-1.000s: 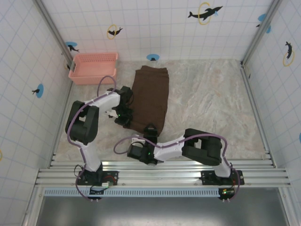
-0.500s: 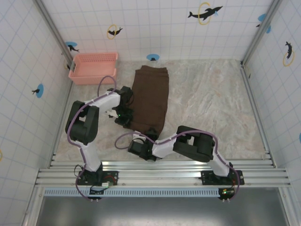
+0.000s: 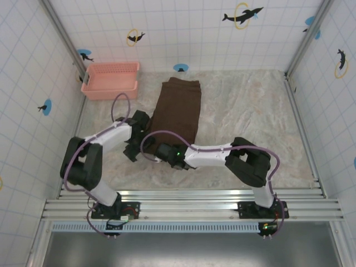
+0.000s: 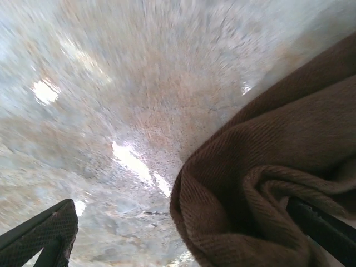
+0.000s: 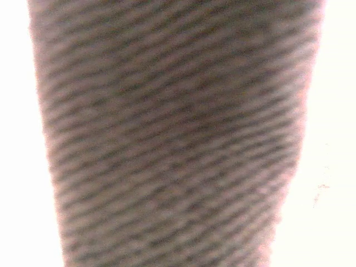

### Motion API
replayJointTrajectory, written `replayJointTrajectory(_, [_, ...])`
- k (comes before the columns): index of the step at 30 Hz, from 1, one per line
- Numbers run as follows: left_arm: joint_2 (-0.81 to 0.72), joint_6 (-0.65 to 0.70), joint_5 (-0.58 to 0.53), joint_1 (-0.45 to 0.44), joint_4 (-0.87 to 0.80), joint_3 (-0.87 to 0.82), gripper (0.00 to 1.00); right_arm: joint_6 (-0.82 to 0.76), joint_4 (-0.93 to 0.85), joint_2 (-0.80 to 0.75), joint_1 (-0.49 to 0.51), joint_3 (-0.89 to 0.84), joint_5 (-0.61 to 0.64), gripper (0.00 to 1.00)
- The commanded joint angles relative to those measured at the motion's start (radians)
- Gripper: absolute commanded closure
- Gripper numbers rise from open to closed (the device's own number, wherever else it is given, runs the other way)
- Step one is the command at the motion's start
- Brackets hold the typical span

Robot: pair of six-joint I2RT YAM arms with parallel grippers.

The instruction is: Roll up the long pants

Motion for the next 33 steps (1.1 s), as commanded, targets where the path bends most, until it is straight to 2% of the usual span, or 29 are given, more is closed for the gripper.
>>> replayJointTrajectory(1, [-0.164,0.117,-0.105,0.008,0.122,-0.061,0.03,-0.009,-0.214,-0.039,-0.045,0.098,-0.218,1.0])
replayJointTrajectory(7, [-0.427,0.14,-0.123,0.01,0.285,-0.206,0.03,0.03,-0.312,0.014,-0.133,0.261,-0.383,1.0])
replayJointTrajectory(10, [-0.491,0.154,-0.113,0.01,0.343,-0.246,0.03,0.048,-0.362,0.057,-0.148,0.353,-0.437,1.0])
replayJointTrajectory(13, [-0.505,0.16,-0.087,0.01,0.369,-0.261,0.03,0.077,-0.391,0.097,-0.148,0.425,-0.476,1.0])
replayJointTrajectory(18, [-0.571,0.041,-0.067,0.012,0.542,-0.424,0.03,0.119,-0.411,0.163,-0.147,0.46,-0.522,1.0])
replayJointTrajectory(22, [-0.573,0.017,-0.064,0.012,0.535,-0.461,0.02,0.133,-0.48,0.19,-0.141,0.478,-0.464,1.0])
replayJointTrajectory(25, [-0.582,-0.007,-0.07,0.011,0.548,-0.472,0.03,0.151,-0.502,0.183,-0.15,0.485,-0.506,1.0])
replayJointTrajectory(27, [-0.584,-0.006,-0.08,0.011,0.543,-0.46,0.03,0.153,-0.524,0.2,-0.136,0.507,-0.47,1.0])
replayJointTrajectory(33, [-0.547,-0.038,-0.076,0.011,0.579,-0.458,0.02,0.211,-0.533,0.247,-0.102,0.592,-0.466,1.0])
